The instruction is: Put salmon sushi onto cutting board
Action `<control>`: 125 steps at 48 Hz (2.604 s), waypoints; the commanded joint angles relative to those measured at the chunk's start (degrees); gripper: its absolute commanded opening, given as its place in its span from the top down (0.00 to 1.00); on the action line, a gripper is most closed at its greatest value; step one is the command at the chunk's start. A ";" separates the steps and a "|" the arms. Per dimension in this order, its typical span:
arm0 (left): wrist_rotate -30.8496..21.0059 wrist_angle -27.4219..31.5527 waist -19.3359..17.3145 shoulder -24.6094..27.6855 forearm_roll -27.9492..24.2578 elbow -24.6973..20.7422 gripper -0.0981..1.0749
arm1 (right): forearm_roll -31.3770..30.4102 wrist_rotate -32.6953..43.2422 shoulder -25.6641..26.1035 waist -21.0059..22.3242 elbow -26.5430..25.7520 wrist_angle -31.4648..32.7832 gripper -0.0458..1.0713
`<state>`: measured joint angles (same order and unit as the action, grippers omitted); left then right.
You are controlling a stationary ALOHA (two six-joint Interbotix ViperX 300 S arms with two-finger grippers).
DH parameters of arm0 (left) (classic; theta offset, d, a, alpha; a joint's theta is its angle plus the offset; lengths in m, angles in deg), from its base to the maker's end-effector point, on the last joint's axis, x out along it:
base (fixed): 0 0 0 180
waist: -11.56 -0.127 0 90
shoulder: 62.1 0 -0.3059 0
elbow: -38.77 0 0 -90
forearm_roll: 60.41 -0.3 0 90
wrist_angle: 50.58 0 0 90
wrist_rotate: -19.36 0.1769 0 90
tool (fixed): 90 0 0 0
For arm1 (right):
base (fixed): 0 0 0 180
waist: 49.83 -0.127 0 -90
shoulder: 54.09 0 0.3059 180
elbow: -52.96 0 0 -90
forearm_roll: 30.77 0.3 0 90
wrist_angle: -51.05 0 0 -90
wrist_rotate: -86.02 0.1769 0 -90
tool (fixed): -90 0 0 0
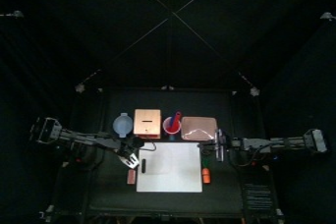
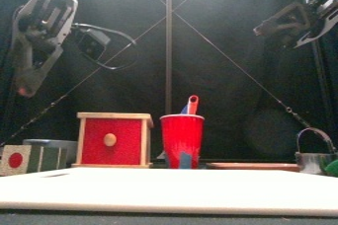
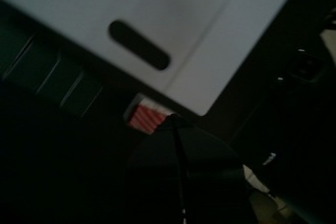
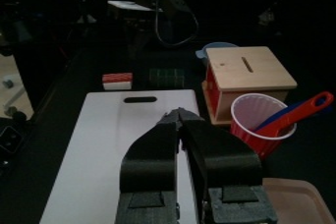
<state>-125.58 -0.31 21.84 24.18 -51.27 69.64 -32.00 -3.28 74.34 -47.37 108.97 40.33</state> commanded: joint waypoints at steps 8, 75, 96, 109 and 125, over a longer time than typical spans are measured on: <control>-21.97 2.64 6.59 -0.62 -11.07 -1.23 0.52 | 0.18 0.44 -0.35 1.14 -1.05 0.62 0.94; -55.11 -4.22 18.90 17.67 -18.37 -2.55 0.20 | 2.11 0.79 -2.90 1.23 0.09 1.23 0.94; -53.70 -4.22 18.81 12.92 -19.86 -2.64 0.36 | 2.11 0.88 -2.90 1.23 0.18 1.23 0.94; -50.27 -4.48 13.01 5.19 -25.58 -2.81 0.37 | 2.11 0.88 -2.90 1.41 0.18 1.32 0.94; -42.10 -13.01 2.90 9.84 -26.28 -9.23 0.37 | 2.64 0.70 -3.16 1.85 0.26 2.99 0.94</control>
<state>-168.47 -11.64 26.33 32.53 -77.72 63.58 -29.36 -2.49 71.53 -45.88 109.76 43.23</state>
